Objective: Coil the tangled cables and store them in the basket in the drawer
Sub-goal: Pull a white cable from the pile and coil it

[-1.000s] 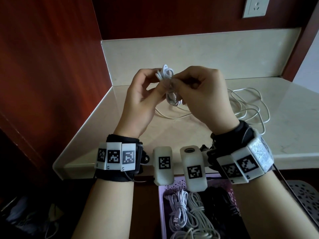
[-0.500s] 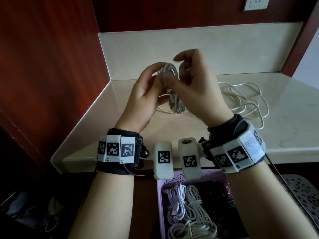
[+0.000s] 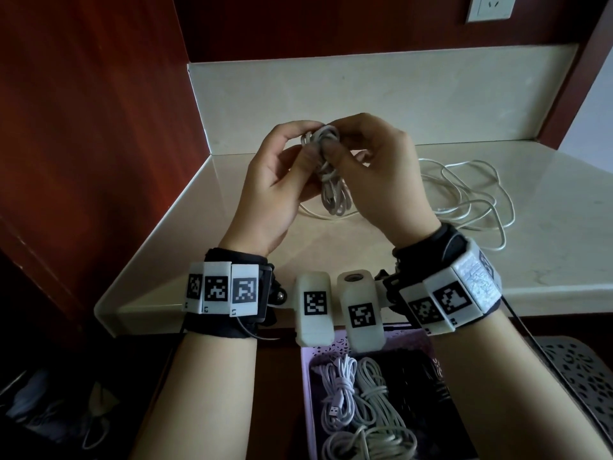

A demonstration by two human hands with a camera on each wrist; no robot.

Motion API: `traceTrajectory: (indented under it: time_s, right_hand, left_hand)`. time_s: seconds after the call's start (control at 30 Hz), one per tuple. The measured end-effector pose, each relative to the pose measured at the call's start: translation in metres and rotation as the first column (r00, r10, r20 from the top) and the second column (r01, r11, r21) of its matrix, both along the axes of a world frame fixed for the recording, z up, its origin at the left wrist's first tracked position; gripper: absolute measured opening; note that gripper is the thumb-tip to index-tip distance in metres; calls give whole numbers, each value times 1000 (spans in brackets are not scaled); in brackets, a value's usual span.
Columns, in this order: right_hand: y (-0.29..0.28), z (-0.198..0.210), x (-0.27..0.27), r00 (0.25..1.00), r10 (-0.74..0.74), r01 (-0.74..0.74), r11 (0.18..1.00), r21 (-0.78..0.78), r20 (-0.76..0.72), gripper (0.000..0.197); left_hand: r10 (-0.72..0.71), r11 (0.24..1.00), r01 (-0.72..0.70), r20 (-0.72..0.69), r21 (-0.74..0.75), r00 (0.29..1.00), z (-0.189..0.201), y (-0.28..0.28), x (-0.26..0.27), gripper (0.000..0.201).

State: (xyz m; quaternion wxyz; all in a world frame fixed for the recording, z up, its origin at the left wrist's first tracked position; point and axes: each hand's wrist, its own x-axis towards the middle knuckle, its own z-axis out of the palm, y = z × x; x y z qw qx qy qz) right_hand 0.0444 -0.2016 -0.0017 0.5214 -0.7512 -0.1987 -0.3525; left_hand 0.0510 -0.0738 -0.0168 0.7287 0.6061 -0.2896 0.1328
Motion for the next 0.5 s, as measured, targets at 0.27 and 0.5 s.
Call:
traceTrajectory:
  time_s: [0.27, 0.5]
  right_hand:
    - [7, -8, 9, 996, -7, 18, 993, -120, 89, 11]
    - [2, 2, -4, 985, 132, -112, 980, -166, 112, 28]
  left_hand:
    - [32, 998, -35, -62, -48, 998, 4, 0, 1, 16]
    - [-10, 981, -10, -101, -195, 995, 14, 3, -2, 10]
